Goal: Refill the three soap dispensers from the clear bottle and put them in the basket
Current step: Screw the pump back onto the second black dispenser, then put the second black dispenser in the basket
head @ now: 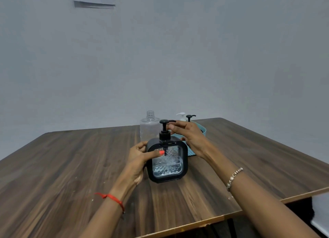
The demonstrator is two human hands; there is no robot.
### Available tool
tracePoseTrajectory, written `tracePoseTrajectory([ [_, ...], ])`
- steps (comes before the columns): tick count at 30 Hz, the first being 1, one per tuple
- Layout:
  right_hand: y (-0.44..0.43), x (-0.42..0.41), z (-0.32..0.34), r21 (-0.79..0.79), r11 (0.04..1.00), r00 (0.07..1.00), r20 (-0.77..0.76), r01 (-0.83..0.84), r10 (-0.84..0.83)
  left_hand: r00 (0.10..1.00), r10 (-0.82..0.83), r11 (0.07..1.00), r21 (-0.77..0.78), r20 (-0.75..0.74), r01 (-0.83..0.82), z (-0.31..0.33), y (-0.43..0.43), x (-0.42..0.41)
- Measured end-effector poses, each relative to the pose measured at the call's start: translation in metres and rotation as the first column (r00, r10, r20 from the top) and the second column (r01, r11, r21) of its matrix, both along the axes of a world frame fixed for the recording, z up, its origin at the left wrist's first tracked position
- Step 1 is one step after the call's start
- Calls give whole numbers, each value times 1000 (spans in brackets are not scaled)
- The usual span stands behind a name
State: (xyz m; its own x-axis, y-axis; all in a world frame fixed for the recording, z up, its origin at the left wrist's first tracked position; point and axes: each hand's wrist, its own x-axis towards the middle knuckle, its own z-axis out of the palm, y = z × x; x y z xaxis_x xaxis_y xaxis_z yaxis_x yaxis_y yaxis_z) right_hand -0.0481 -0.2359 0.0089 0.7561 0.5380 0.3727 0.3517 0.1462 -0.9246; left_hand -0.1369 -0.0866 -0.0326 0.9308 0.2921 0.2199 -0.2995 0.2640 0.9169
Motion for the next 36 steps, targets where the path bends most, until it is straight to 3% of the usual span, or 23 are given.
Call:
tracePoseTrajectory([
  [2, -10, 2, 0, -65, 995, 997, 10, -82, 82, 1000, 12, 1000, 4, -3, -12, 1, -2, 1],
  [6, -28, 2, 3, -434, 900, 987, 126, -33, 97, 1000, 22, 999, 23, -2, -22, 1, -6, 3],
  [10, -43, 3, 6, -546, 838, 994, 87, -4, 62, 999, 44, 997, 70, -13, -43, 0, -13, 9],
  [13, -49, 7, 10, -507, 860, 995, 98, 50, 0, 998, 68, 989, 131, 12, -69, 7, -24, 14],
  [17, -55, 22, 33, -399, 910, 991, 108, 110, -73, 981, 154, 929, 322, 117, -184, 28, -31, 20],
  [22, -62, 63, 82, -205, 952, 968, 148, 229, -201, 979, 192, 846, 493, 71, -201, 24, -32, 9],
  [25, -58, 92, 105, -101, 951, 949, 153, 291, -275, 997, 40, 735, 678, -65, 15, 2, -39, 5],
  [30, -37, 153, 109, -15, 930, 920, 152, 367, -360, 960, -159, 280, 922, -231, 269, -28, -50, 17],
  [31, -32, 166, 106, -12, 928, 918, 152, 372, -366, 947, -195, 230, 927, -255, 297, -33, -51, 24],
  [36, -16, 218, 80, -67, 925, 922, 130, 374, -364, 926, -246, 183, 924, -286, 335, -36, -47, 51],
])
